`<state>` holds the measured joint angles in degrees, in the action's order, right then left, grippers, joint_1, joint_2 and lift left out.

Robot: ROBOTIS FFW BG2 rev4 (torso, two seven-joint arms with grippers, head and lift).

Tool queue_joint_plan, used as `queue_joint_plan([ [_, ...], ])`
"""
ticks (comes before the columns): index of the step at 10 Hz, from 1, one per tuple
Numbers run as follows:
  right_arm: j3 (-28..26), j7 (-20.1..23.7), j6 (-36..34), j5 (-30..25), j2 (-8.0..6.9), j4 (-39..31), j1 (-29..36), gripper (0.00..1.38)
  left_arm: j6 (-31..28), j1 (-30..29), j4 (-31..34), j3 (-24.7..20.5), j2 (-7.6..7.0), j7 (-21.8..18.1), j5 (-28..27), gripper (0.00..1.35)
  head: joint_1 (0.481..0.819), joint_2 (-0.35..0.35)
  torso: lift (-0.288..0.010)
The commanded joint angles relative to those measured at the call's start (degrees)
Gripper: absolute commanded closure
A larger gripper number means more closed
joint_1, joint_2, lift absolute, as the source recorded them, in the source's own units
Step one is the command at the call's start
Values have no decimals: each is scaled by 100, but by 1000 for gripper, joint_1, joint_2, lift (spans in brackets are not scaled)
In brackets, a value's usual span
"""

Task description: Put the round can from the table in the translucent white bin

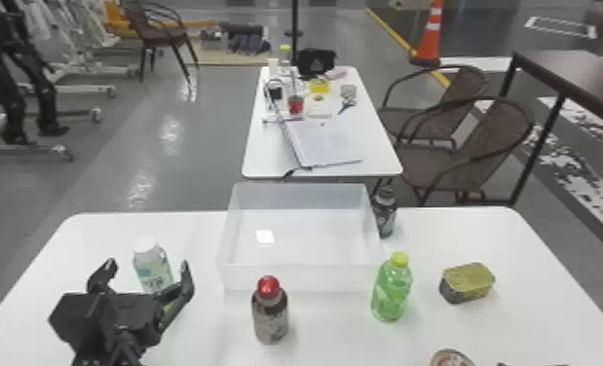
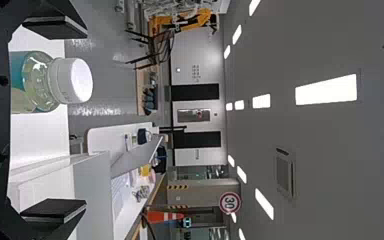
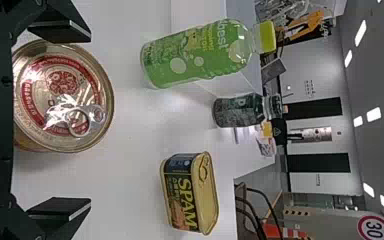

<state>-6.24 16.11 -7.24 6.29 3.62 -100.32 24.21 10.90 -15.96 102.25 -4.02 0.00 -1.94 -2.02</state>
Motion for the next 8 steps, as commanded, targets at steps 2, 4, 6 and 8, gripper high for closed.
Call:
queue_joint_plan([
  [2,0,67,-23,-40,-1,12,-40,133,9,14,-21,6,15,-8,0,105,549,0,-100],
  [4,0,331,-94,-198,8,82,-145,133,26,23,-38,6,15,1,-9,105,549,0,-100],
  [6,0,384,-111,-233,16,91,-180,133,26,32,-65,15,15,-8,0,105,549,0,-100],
  [8,0,384,-155,-207,16,161,-224,133,26,32,-65,15,15,-8,0,105,549,0,-100],
])
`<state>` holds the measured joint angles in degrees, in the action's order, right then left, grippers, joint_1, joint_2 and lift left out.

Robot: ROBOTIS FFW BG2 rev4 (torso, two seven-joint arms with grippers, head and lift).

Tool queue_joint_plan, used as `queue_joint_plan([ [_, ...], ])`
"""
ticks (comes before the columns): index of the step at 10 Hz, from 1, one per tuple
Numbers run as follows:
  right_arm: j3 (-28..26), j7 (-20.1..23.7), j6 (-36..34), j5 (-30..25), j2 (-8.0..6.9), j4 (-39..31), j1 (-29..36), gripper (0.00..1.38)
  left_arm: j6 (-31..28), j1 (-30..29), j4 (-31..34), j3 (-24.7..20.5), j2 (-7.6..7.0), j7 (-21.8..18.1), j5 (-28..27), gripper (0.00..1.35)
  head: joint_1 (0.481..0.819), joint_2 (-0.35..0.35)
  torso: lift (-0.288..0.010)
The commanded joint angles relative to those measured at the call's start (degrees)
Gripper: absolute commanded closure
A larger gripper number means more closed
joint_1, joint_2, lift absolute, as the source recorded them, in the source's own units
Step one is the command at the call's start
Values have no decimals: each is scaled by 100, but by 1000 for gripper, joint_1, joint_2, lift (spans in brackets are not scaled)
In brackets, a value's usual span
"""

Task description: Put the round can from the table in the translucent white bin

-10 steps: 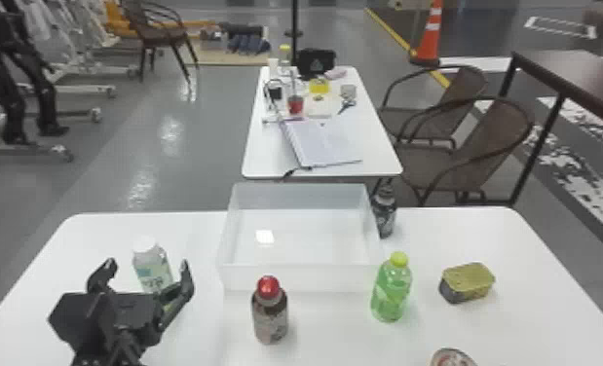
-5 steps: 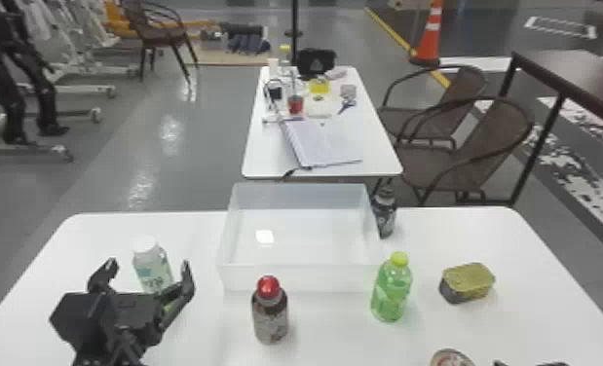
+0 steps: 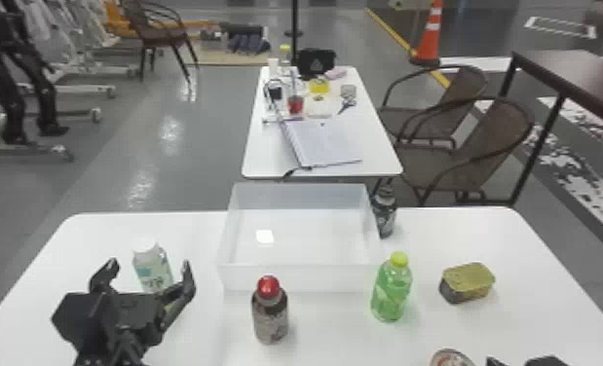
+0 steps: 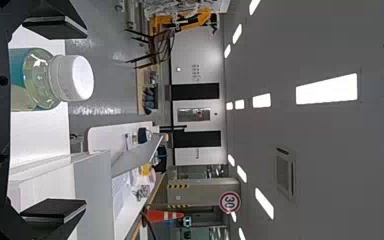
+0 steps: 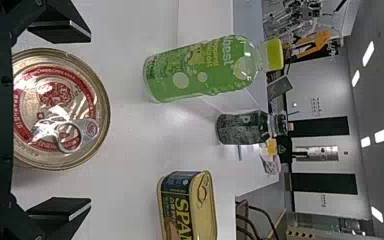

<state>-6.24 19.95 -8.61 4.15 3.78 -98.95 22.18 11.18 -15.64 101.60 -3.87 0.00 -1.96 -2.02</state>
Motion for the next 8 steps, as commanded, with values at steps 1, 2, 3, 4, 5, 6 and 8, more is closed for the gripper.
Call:
queue_joint_plan([
  [1,0,0,-79,77,0,113,-64,142,7,0,0,0,15,2,9,105,549,0,-100],
  [2,0,36,-255,94,9,174,-144,282,16,0,0,0,15,2,9,105,549,0,-100],
  [3,0,115,-396,77,35,262,-249,572,16,8,-9,0,15,-6,18,105,549,0,-100],
  [4,9,466,-413,77,62,482,-425,633,16,8,-18,0,15,2,18,105,549,0,-100],
  [5,9,827,-360,77,79,728,-601,872,25,8,-18,0,15,2,18,105,549,0,-100],
  [6,9,950,-343,138,88,825,-671,1085,33,17,-26,9,15,-6,18,105,549,0,-100],
  [8,0,932,-343,305,88,587,-653,1072,33,17,-35,9,15,2,26,105,549,0,-100],
])
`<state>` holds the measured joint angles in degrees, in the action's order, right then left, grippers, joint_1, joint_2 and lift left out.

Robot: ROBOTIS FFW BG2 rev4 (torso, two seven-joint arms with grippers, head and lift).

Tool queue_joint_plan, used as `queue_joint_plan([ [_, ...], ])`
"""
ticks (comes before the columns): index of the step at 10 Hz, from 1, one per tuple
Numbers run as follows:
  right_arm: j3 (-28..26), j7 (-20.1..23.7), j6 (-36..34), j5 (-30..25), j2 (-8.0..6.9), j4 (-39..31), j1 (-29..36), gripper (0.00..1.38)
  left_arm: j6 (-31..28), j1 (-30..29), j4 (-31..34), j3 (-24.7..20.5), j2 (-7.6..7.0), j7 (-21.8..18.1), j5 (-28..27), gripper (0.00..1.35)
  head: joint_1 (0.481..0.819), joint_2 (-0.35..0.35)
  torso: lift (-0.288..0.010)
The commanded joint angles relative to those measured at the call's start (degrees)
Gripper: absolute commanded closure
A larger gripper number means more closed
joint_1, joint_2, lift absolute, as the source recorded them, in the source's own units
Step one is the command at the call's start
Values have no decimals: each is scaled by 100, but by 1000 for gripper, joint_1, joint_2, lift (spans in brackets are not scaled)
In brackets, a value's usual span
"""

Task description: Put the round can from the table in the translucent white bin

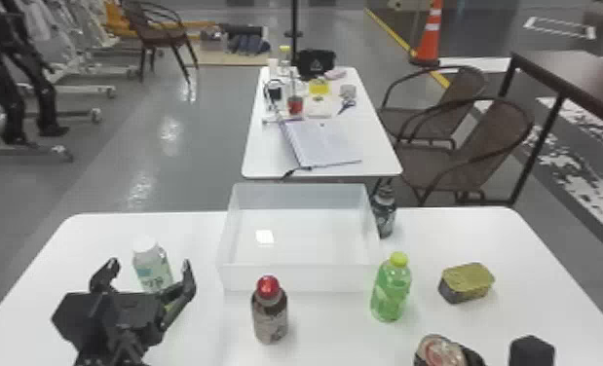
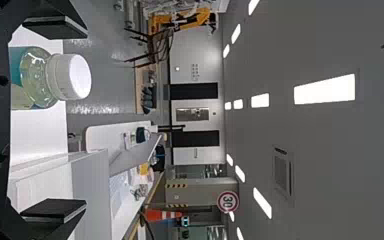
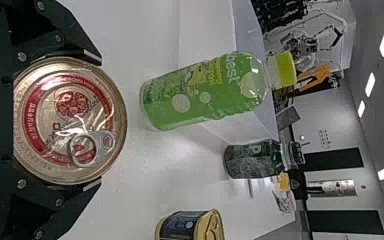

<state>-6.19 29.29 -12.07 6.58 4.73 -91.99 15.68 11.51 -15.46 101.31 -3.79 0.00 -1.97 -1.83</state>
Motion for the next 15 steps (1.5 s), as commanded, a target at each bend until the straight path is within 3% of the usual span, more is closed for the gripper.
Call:
queue_joint_plan([
  [1,-5,-73,3,80,-33,-328,-56,1007,0,0,-6,1,15,4,-2,105,549,0,-100],
  [4,12,-495,-551,282,-200,-1321,-302,1001,-9,8,-15,18,15,-5,-2,105,549,0,-100],
  [9,144,-1022,-1527,845,-51,-2244,-1075,1001,0,61,-67,53,15,-5,-2,105,549,0,-100],
  [11,232,-1083,-2309,1056,-33,-2323,-1524,1001,0,114,-120,80,15,4,-2,105,549,0,-100],
  [15,979,-969,-2230,1425,195,-1286,-2376,1001,-9,140,-155,97,15,4,7,105,549,0,-100],
])
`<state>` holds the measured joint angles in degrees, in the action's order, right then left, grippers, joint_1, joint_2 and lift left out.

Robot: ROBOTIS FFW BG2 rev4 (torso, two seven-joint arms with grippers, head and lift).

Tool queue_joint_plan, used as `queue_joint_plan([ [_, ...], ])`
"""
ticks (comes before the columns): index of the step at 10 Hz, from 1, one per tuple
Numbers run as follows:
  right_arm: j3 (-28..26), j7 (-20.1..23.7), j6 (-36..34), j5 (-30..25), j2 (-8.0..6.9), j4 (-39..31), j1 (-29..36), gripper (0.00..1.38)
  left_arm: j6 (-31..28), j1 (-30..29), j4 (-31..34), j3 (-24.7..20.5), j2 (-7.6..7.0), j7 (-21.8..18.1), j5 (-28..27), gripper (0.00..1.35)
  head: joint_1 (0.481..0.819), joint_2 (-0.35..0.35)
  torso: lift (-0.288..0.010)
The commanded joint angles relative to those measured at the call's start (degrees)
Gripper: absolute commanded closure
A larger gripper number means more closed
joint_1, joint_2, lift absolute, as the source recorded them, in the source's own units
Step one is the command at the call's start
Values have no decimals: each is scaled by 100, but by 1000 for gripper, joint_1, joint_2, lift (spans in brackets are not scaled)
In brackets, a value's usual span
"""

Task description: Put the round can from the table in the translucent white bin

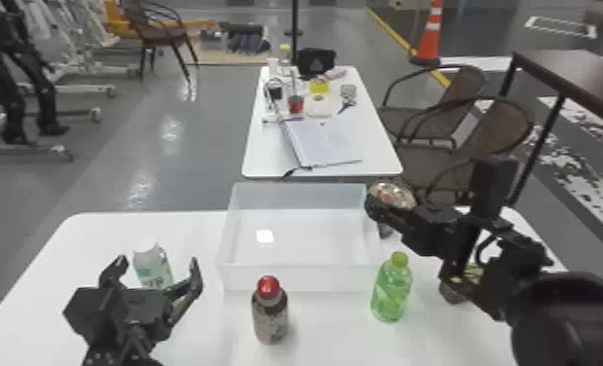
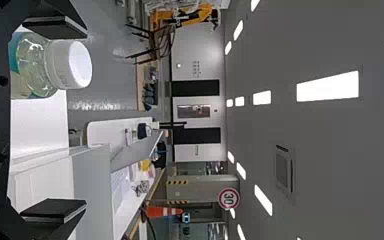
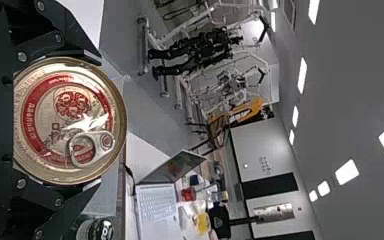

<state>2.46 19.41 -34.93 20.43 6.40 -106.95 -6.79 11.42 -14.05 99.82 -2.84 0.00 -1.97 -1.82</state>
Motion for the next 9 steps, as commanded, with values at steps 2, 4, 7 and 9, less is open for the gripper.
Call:
queue_joint_plan([
  [2,492,221,118,383,81,983,-525,1001,1,17,-6,3,15,4,7,105,549,0,-100],
  [4,853,397,320,435,98,1686,-868,1001,1,25,-6,11,15,-5,7,105,549,0,-100],
  [7,1046,652,469,558,10,2371,-1210,1001,27,78,-32,20,15,-5,7,105,549,0,-100],
  [9,1301,898,715,558,10,3004,-1711,1001,36,96,-41,11,15,-14,15,105,549,0,-100],
])
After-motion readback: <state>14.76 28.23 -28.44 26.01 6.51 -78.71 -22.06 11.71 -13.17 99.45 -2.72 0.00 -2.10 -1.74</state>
